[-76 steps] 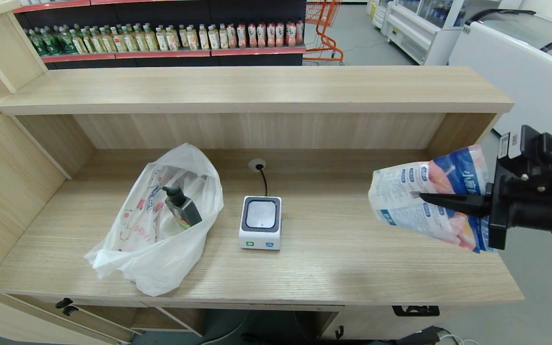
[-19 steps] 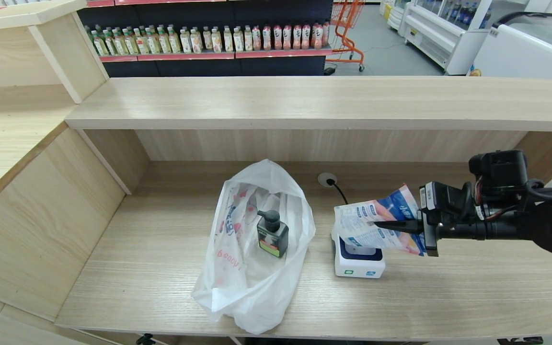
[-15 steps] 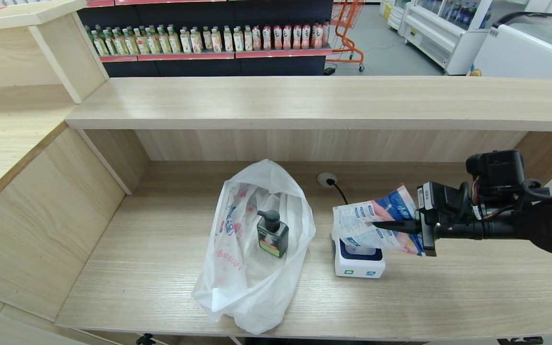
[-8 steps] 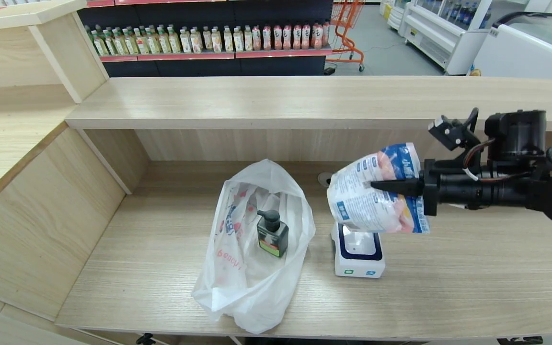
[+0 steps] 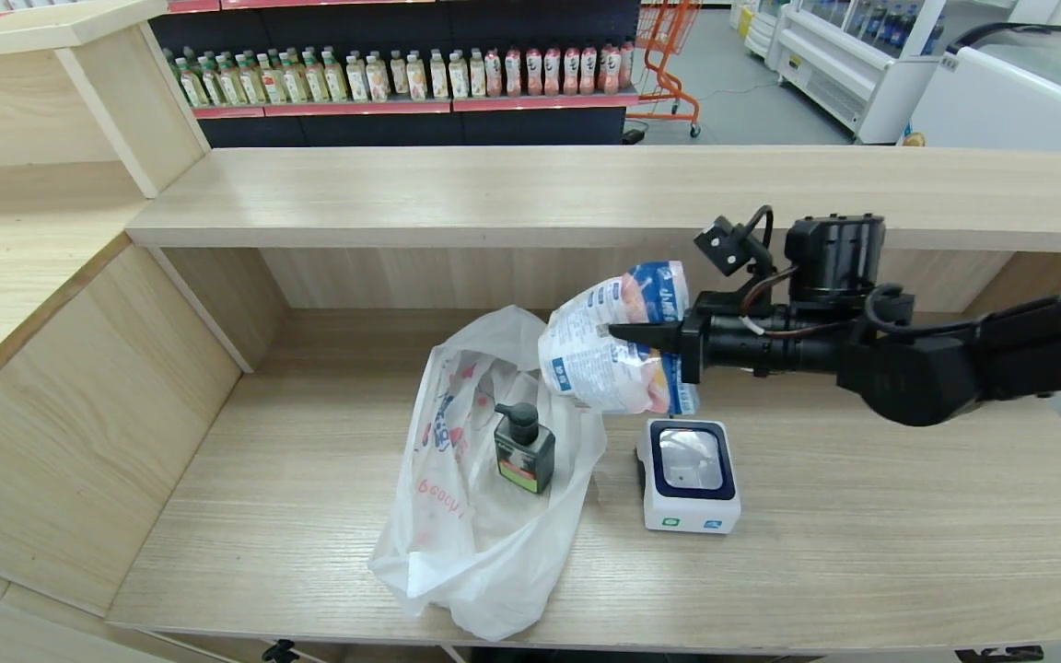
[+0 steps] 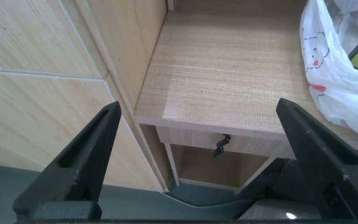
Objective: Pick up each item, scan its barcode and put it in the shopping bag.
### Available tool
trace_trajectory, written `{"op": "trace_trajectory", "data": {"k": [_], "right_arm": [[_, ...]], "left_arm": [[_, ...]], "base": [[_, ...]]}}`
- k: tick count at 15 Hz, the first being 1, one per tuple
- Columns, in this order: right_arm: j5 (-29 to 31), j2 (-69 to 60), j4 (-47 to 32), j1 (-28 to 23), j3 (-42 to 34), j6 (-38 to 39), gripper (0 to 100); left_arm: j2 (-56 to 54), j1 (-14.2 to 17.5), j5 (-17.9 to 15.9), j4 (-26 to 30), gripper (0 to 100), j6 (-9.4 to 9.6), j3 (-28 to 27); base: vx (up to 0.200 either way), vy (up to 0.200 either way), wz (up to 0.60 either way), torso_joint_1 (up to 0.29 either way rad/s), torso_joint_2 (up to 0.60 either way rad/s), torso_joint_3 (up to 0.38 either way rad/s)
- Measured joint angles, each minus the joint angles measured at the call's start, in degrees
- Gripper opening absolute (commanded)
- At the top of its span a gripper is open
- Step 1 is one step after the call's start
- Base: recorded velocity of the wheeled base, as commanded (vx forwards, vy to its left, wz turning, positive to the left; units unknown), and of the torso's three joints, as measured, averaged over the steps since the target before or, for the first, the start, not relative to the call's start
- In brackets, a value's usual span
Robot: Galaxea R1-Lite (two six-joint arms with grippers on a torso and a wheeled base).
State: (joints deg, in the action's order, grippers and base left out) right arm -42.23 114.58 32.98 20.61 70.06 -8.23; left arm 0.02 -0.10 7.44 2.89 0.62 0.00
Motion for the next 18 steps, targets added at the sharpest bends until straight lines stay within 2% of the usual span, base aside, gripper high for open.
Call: {"op": "trace_trajectory", "data": {"k": [3,10,11,14,18], "right_arm": [[0.02,6.62,3.72,1.24,3.04,-0.61,0],[-0.09,12.65,3.94,2.12,5.44,-3.97,0],[-0.16,13.07,3.94,2.47,5.52,-4.02,100],[-0.22,13.64,3.91,3.44,6.31,-3.27,100],[-0.20,12.71,3.86,4.30,10.15,5.80,100]], "left_arm": [[0.00,0.00,0.00,0.00,100,-0.02,0.00],[0.00,0.00,0.00,0.01,100,0.00,0.00],[0.00,0.00,0.00,0.00,100,0.00,0.00],[0.00,0.02,0.02,0.01,100,0.00,0.00],[0.00,0.00,0.00,0.00,100,0.00,0.00]], "base": [[0.000,0.000,0.00,0.000,0.00,0.000],[0.000,0.000,0.00,0.000,0.00,0.000],[0.000,0.000,0.00,0.000,0.00,0.000],[0.000,0.000,0.00,0.000,0.00,0.000],[0.000,0.000,0.00,0.000,0.00,0.000]]}}
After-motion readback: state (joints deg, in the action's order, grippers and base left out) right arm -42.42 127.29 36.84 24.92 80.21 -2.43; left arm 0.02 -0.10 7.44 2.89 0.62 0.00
